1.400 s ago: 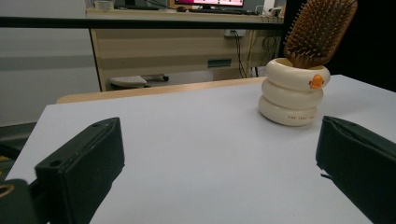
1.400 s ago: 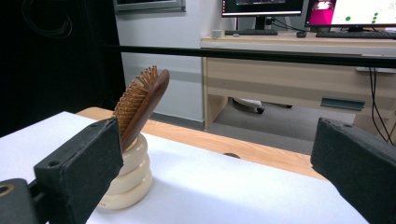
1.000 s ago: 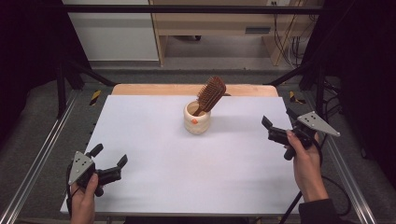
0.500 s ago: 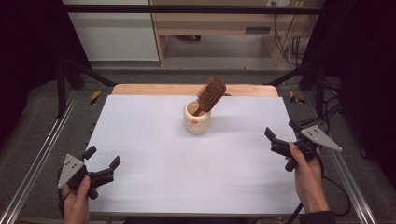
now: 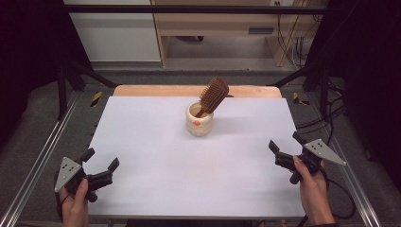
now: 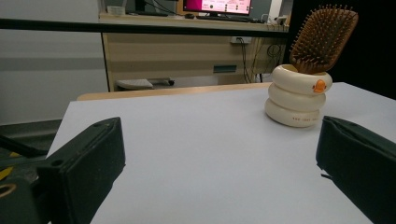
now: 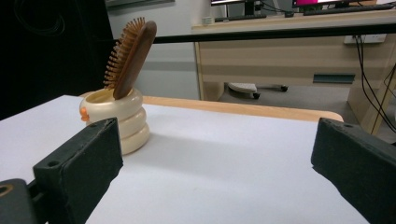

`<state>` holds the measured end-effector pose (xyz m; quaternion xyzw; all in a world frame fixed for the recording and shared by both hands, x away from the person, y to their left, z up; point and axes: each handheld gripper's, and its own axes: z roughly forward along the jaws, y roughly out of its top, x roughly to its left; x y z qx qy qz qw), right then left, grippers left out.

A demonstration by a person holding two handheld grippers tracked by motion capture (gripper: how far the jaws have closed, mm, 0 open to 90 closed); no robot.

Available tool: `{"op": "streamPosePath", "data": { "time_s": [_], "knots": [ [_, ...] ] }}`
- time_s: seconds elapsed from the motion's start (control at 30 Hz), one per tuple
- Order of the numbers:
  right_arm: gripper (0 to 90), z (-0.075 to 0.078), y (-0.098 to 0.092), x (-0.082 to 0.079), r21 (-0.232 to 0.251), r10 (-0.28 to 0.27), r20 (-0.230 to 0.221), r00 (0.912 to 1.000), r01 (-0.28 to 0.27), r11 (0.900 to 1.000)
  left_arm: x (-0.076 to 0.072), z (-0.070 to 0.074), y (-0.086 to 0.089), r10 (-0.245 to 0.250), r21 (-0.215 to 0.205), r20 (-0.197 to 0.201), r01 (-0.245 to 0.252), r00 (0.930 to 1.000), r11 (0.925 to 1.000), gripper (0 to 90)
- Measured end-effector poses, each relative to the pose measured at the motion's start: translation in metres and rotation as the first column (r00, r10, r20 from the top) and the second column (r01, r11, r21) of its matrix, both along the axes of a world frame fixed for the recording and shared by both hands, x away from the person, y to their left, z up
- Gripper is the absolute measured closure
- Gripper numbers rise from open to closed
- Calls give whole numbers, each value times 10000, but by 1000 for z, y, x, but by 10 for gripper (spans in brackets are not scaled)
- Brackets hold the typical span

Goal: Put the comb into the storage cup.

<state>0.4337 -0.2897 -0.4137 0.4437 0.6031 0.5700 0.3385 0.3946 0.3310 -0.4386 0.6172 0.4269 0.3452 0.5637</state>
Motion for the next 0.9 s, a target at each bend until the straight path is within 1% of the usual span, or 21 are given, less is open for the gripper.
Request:
{"op": "streamPosePath", "data": {
  "time_s": [0.3,0.5,0.63,0.77,0.9],
  "knots": [
    [22,-12,2,-9,-19,134,-138,9998,-135,9999,0,0,-1,-129,19,-2,129,9999,9999,13],
    [22,-16,2,-12,8,133,-178,9998,-133,9999,0,0,-1,-216,43,1,216,9998,9998,14],
    [22,-19,1,-14,13,141,-171,9998,-140,9999,1,0,-1,-286,-54,-12,286,9996,9996,14],
    [22,-23,2,-15,23,177,-248,9995,-176,9998,1,0,-4,-466,60,4,466,9989,9989,14],
    [23,-29,5,-15,32,245,-371,9990,-244,9997,1,0,-6,-513,111,30,513,9987,9986,14]
  ]
}}
